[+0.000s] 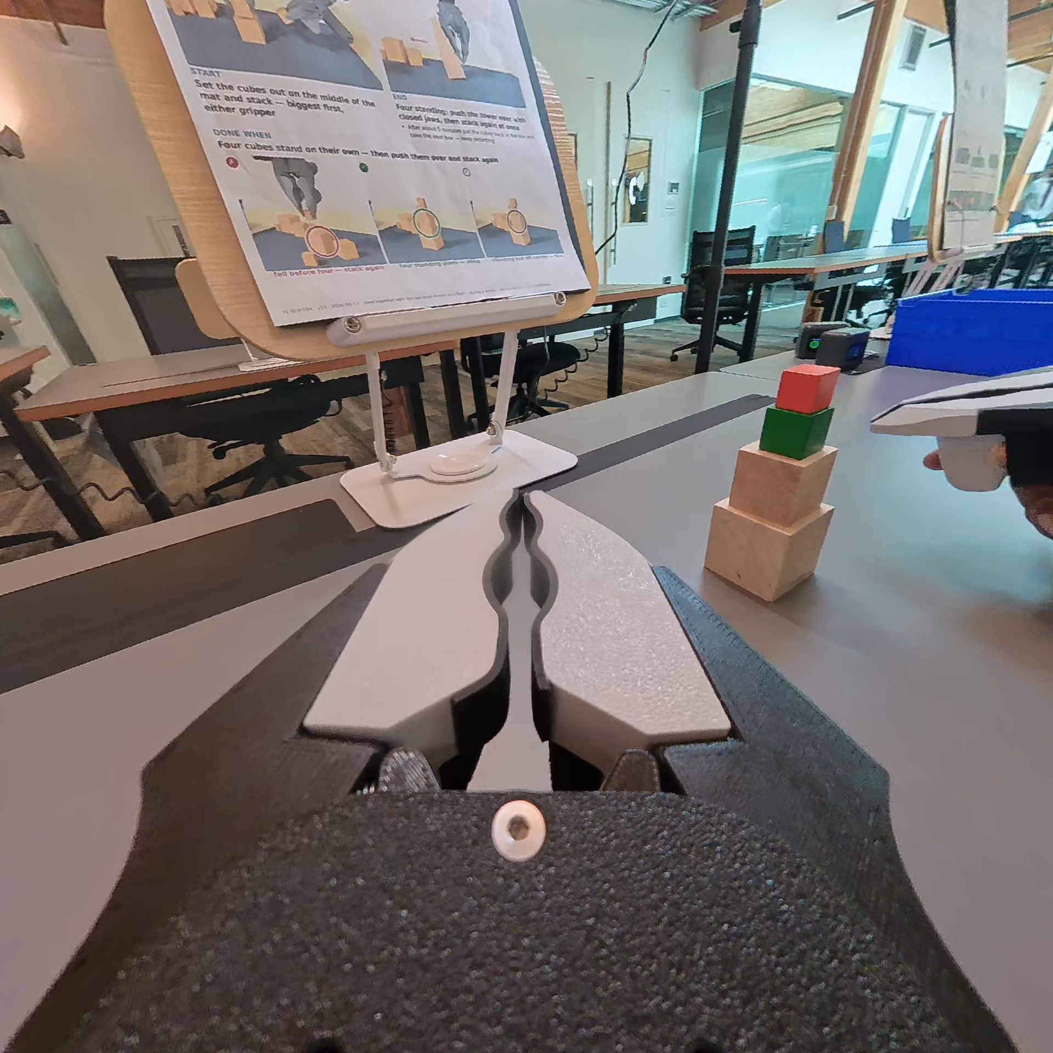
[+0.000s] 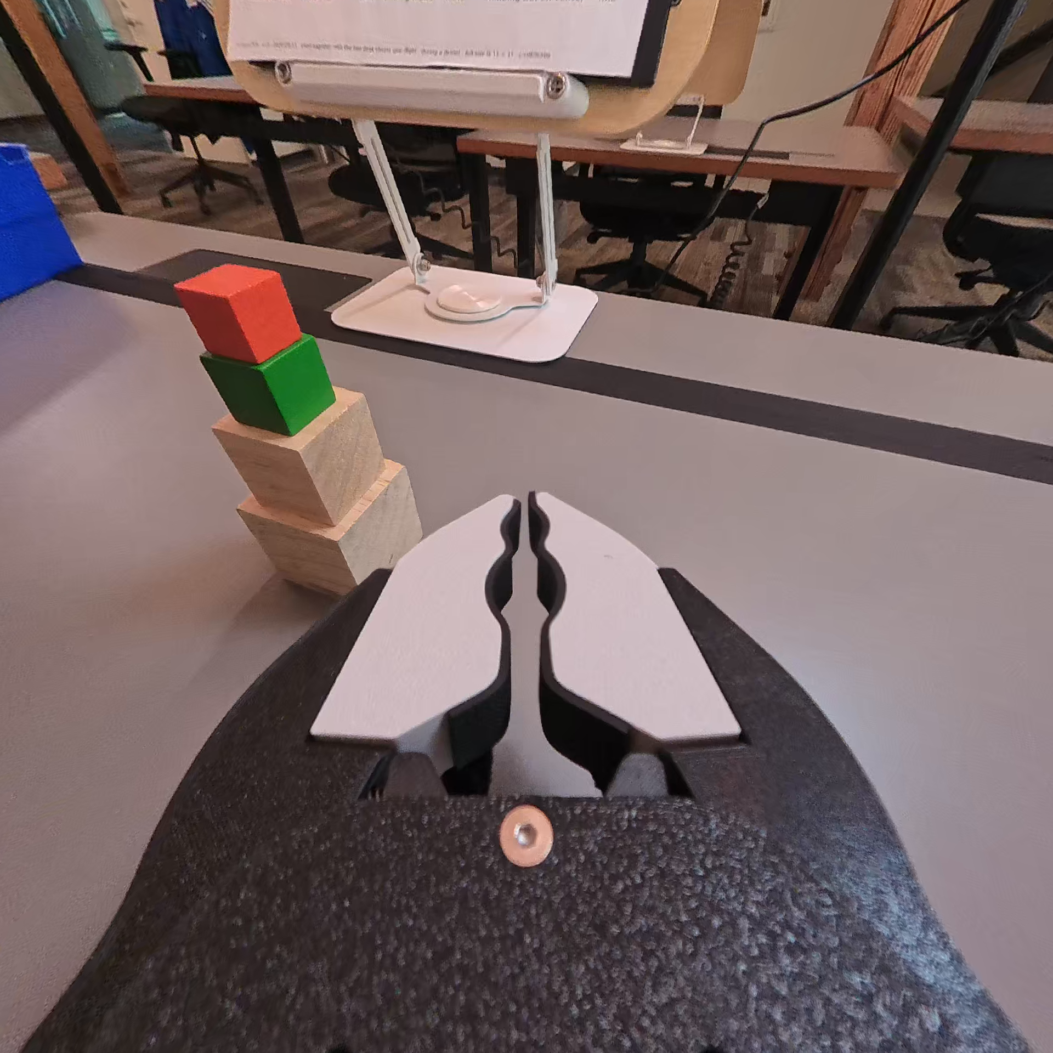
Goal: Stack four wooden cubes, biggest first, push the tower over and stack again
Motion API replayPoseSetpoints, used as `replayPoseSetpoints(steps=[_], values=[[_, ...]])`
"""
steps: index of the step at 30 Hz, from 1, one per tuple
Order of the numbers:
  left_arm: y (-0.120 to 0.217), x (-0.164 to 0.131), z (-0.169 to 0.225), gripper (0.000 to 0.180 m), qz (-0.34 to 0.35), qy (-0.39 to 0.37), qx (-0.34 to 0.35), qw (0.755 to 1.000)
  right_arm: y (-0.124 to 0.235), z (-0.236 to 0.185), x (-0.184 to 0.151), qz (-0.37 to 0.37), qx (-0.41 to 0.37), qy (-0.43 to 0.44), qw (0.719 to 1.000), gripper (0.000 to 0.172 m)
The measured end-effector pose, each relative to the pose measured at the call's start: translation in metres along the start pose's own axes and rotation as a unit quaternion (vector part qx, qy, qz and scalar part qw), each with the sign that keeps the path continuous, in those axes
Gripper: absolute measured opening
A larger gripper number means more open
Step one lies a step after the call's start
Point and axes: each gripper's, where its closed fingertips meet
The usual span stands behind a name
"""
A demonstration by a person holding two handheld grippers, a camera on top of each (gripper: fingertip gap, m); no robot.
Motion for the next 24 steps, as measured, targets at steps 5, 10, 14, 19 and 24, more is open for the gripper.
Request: replayPoseSetpoints(steps=[5, 10, 14, 19, 24], values=[[0.001, -0.002, -0.009, 0.000, -0.009, -0.002, 0.033, 0.999, -0.003, -0.002, -0.002, -0.003, -0.011, 0.014, 1.000, 0.002], [0.003, -0.003, -0.014, 0.000, -0.020, 0.016, 0.044, 0.999, -0.010, -0.003, -0.005, -0.003, -0.020, 0.027, 0.999, 0.001], [0.004, 0.001, -0.015, 0.000, -0.014, 0.017, 0.045, 0.999, -0.021, -0.009, -0.011, -0.015, -0.031, 0.057, 0.998, 0.000], [0.004, 0.004, -0.015, 0.000, -0.006, 0.011, 0.043, 0.999, -0.029, -0.019, -0.011, -0.015, -0.047, 0.090, 0.995, 0.000], [0.004, 0.007, -0.014, 0.000, -0.001, 0.016, 0.040, 0.999, -0.032, -0.018, -0.013, -0.024, -0.064, 0.093, 0.993, 0.000]])
Point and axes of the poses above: each gripper's, where its closed fingertips meet, y back along the fingers, x out of its top, z = x × y across the jaws, and after that the axes turned 7 degrees about -y, right-handed
